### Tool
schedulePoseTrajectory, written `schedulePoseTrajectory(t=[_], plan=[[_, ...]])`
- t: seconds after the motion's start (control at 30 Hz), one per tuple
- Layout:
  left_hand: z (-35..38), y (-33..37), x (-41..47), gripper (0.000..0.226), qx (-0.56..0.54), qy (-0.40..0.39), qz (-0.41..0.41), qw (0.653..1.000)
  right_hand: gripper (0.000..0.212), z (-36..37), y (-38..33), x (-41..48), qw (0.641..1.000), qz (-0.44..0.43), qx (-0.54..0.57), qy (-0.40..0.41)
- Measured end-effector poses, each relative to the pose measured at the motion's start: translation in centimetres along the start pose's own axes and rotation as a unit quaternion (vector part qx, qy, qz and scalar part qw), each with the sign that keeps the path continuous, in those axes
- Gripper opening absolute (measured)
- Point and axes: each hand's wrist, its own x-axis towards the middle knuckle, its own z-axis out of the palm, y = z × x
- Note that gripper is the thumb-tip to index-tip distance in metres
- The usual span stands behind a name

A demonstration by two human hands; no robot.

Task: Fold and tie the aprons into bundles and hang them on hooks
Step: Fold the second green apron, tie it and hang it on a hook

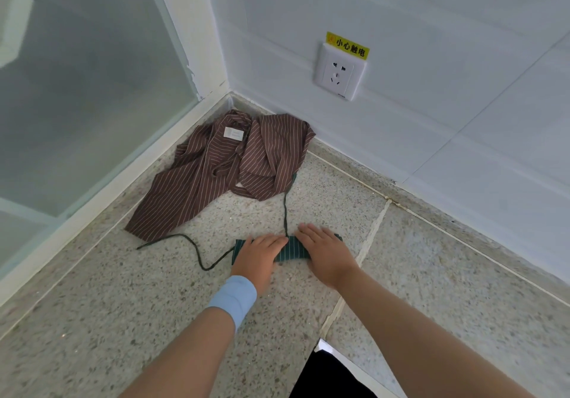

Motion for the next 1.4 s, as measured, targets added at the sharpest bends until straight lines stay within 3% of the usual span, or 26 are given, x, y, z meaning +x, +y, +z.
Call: schedulePoseTrajectory(t=[0.1, 0.2, 0.27, 0.33, 0.47, 0.57, 0.67, 0.8, 0.87, 0.97, 1.03, 1.13, 1.2, 1.23, 1.33, 1.4], plan=[[-1.0, 0.3, 0.3, 0.070, 0.034, -0.018, 0.014, 0.999, 0.050, -1.5, -0.1, -0.3, 1.000, 0.008, -0.030, 0.004], [-1.9, 1.5, -0.3, 0.050, 0.030, -0.034, -0.012, 0.999, 0.036, -3.5, -0.9, -1.4, 0.995, -0.008, -0.101, 0.000], [-3.0, 2.4, -0.8, 0.022, -0.053, -0.078, -0.059, 0.994, 0.032, -4.7, -1.0, -2.3, 0.996, -0.020, -0.090, 0.013], [-4.6, 2.9, -1.4, 0.008, -0.172, -0.110, -0.094, 0.974, 0.031, -5.7, -0.8, -3.2, 0.996, -0.028, -0.054, 0.069], [-9.3, 4.0, -3.0, 0.024, -0.376, -0.104, -0.142, 0.910, 0.051, -8.5, -1.3, -5.3, 0.970, -0.040, -0.049, 0.233], [-12.2, 4.8, -4.2, 0.014, -0.480, -0.104, -0.142, 0.860, 0.052, -10.7, -2.6, -7.1, 0.949, -0.072, -0.070, 0.300], [-14.8, 5.7, -5.7, 0.018, -0.557, -0.136, -0.108, 0.812, 0.067, -12.3, -4.2, -9.3, 0.956, -0.100, -0.060, 0.270], [-17.0, 6.4, -7.6, 0.033, -0.617, -0.172, -0.076, 0.764, 0.091, -14.4, -6.7, -11.8, 0.986, -0.061, 0.031, 0.150], [-17.8, 6.7, -8.7, 0.035, -0.615, -0.180, -0.072, 0.764, 0.088, -15.4, -7.6, -12.8, 0.986, -0.039, 0.114, 0.111], [-19.2, 8.1, -10.6, 0.033, -0.610, -0.183, -0.033, 0.771, 0.056, -16.3, -9.0, -13.7, 0.966, -0.036, 0.131, 0.219], [-20.2, 9.2, -11.5, 0.032, -0.602, -0.163, -0.012, 0.781, 0.036, -17.2, -9.5, -14.2, 0.953, 0.006, 0.182, 0.242], [-21.7, 10.5, -12.7, 0.046, -0.564, -0.025, -0.056, 0.823, 0.030, -18.7, -9.7, -15.3, 0.948, 0.078, 0.235, 0.200], [-22.3, 11.0, -13.5, 0.053, -0.541, 0.064, -0.069, 0.836, 0.019, -19.9, -10.1, -16.2, 0.918, 0.101, 0.329, 0.197], [-22.4, 11.3, -14.0, 0.057, -0.549, 0.063, -0.046, 0.832, 0.015, -20.4, -10.5, -16.6, 0.896, 0.105, 0.384, 0.196], [-22.4, 12.2, -15.2, 0.087, -0.591, -0.040, 0.018, 0.806, 0.012, -22.2, -12.2, -17.9, 0.854, 0.094, 0.477, 0.188], [-22.8, 12.3, -15.8, 0.085, -0.603, -0.079, 0.037, 0.793, 0.011, -23.3, -13.1, -18.4, 0.838, 0.088, 0.506, 0.184]])
